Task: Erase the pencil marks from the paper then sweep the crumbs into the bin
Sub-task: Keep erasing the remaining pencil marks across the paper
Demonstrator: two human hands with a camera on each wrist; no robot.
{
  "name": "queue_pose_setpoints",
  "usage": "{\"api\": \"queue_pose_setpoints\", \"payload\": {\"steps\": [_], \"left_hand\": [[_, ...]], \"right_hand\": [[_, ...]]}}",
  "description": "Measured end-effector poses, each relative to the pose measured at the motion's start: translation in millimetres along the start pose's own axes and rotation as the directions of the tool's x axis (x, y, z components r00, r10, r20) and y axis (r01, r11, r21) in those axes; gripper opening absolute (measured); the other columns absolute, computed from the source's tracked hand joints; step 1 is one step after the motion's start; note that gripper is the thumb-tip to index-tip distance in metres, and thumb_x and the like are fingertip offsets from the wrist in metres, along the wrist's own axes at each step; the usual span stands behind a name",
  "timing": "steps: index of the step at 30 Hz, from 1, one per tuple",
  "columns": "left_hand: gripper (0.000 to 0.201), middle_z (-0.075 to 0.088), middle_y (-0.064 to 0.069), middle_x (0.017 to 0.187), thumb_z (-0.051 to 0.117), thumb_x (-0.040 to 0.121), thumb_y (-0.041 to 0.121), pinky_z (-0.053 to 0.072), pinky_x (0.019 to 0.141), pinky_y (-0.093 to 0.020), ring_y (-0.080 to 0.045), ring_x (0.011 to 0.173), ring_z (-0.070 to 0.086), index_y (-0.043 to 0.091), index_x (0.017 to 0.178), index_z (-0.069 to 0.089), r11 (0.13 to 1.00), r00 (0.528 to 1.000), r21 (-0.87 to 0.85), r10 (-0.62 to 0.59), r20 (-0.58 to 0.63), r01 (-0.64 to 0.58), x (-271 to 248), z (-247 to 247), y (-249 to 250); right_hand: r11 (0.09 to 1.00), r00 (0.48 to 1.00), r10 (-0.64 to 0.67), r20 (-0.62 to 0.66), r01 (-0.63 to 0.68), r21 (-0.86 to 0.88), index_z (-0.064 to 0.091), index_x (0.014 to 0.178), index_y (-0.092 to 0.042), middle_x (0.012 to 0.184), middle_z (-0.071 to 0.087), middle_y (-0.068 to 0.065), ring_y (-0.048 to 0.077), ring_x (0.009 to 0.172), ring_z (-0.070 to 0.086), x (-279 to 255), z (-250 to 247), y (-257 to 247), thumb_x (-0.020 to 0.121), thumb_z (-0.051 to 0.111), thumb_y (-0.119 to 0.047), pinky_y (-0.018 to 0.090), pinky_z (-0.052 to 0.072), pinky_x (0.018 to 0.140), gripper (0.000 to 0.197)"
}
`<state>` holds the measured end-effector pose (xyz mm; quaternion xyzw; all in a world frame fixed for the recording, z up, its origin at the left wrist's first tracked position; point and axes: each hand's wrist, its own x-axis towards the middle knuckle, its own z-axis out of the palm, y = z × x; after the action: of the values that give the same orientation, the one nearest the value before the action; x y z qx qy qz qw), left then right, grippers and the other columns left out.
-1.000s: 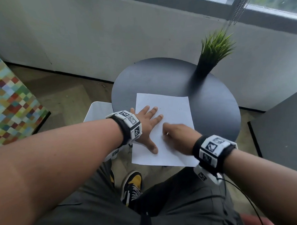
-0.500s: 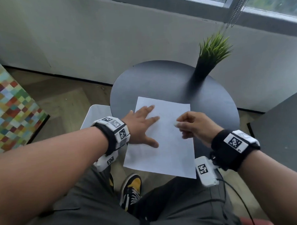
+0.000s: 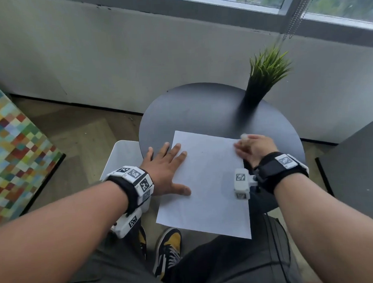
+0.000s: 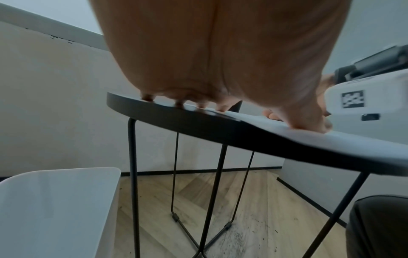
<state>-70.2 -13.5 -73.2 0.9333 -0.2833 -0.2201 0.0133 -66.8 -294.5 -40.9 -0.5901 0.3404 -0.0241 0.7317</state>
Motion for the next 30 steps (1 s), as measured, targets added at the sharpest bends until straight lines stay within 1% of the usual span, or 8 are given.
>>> {"api": "queue_pose_setpoints", "payload": {"steps": [3, 8, 11, 14, 17, 20, 25, 30], "left_hand": [[0.117, -0.029, 0.01, 0.159, 0.039, 0.068, 0.093, -0.01, 0.117, -0.059, -0.019, 0.147, -0.028, 0.034, 0.154, -0.015, 1.0, 1.0, -0.012, 0.002, -0.002, -0.002, 0.4, 0.1, -1.5], [0.119, -0.029, 0.01, 0.16, 0.039, 0.067, 0.094, -0.01, 0.116, -0.06, -0.02, 0.147, -0.028, 0.033, 0.154, -0.015, 1.0, 1.0, -0.007, 0.0, 0.007, 0.0, 1.2, 0.3, -1.7], [0.118, -0.029, 0.01, 0.16, 0.041, 0.068, 0.093, -0.01, 0.116, -0.06, -0.02, 0.147, -0.028, 0.033, 0.154, -0.014, 1.0, 1.0, -0.01, 0.0, 0.012, 0.001, 0.4, -0.7, -0.9], [0.118, -0.028, 0.01, 0.16, 0.041, 0.068, 0.092, -0.01, 0.116, -0.06, -0.02, 0.147, -0.028, 0.034, 0.154, -0.014, 1.0, 1.0, -0.015, -0.003, 0.004, 0.003, -0.1, 0.3, -0.4], [0.118, -0.028, 0.01, 0.16, 0.042, 0.068, 0.092, -0.01, 0.116, -0.06, -0.02, 0.147, -0.027, 0.035, 0.154, -0.013, 1.0, 1.0, -0.024, -0.003, -0.007, 0.003, 1.2, 0.3, -1.2], [0.118, -0.027, 0.01, 0.16, 0.042, 0.068, 0.092, -0.01, 0.116, -0.06, -0.02, 0.148, -0.026, 0.034, 0.155, -0.012, 1.0, 1.0, -0.018, -0.005, -0.007, 0.005, 1.2, -1.0, -0.8], [0.117, -0.024, 0.01, 0.161, 0.041, 0.067, 0.093, -0.006, 0.117, -0.059, -0.02, 0.149, -0.022, 0.036, 0.155, -0.011, 1.0, 1.0, -0.001, -0.02, -0.011, 0.02, 2.0, -3.5, -1.6], [0.116, -0.013, 0.01, 0.164, 0.043, 0.064, 0.094, 0.009, 0.117, -0.057, -0.022, 0.151, -0.006, 0.037, 0.155, -0.002, 0.997, 0.997, 0.038, -0.067, -0.041, 0.069, 9.0, -12.1, 3.2]], "right_hand": [[0.983, 0.999, -0.041, -0.033, 0.046, 0.178, 0.055, 0.097, -0.009, 0.083, 0.06, 0.01, 0.022, 0.073, 0.064, 9.1, -7.0, -8.1, 0.093, 0.047, 0.004, 0.033, 0.058, 0.064, 0.016], [0.985, 0.881, 0.172, 0.44, -0.158, -0.068, 0.057, 0.098, -0.008, 0.106, 0.069, 0.017, 0.032, 0.1, 0.068, -25.6, 20.8, 25.4, 0.091, 0.058, -0.002, 0.04, 0.057, 0.083, 0.009], [0.981, 0.985, 0.044, 0.167, -0.074, 0.18, 0.056, 0.095, -0.009, 0.093, 0.064, 0.013, 0.028, 0.086, 0.068, -3.4, 11.5, 17.8, 0.094, 0.049, 0.001, 0.032, 0.058, 0.068, 0.013], [0.975, 0.994, -0.076, -0.08, 0.091, 0.202, 0.057, 0.084, -0.013, 0.086, 0.057, 0.007, 0.018, 0.072, 0.059, 13.9, 1.6, -0.3, 0.093, 0.046, 0.002, 0.028, 0.051, 0.063, 0.021], [0.992, 0.976, -0.054, 0.212, 0.029, 0.119, 0.057, 0.09, -0.01, 0.098, 0.066, 0.011, 0.023, 0.081, 0.067, -11.2, 21.8, 9.3, 0.09, 0.051, 0.003, 0.034, 0.056, 0.071, 0.014], [0.985, 0.826, 0.13, 0.548, -0.046, -0.163, 0.056, 0.078, -0.011, 0.101, 0.07, 0.01, 0.026, 0.091, 0.069, -38.7, 37.0, 28.9, 0.09, 0.052, 0.003, 0.035, 0.056, 0.081, 0.019], [0.993, 0.993, -0.115, -0.038, 0.116, 0.028, 0.052, 0.081, -0.015, 0.079, 0.056, 0.008, 0.017, 0.061, 0.059, -8.1, 0.0, 4.1, 0.092, 0.049, 0.003, 0.031, 0.049, 0.059, 0.022], [0.961, 0.984, -0.172, 0.057, 0.18, -0.212, 0.051, 0.09, -0.019, 0.086, 0.062, 0.005, 0.018, 0.067, 0.06, -12.3, -37.7, -15.6, 0.094, 0.057, -0.012, 0.033, 0.051, 0.062, 0.01]]}}
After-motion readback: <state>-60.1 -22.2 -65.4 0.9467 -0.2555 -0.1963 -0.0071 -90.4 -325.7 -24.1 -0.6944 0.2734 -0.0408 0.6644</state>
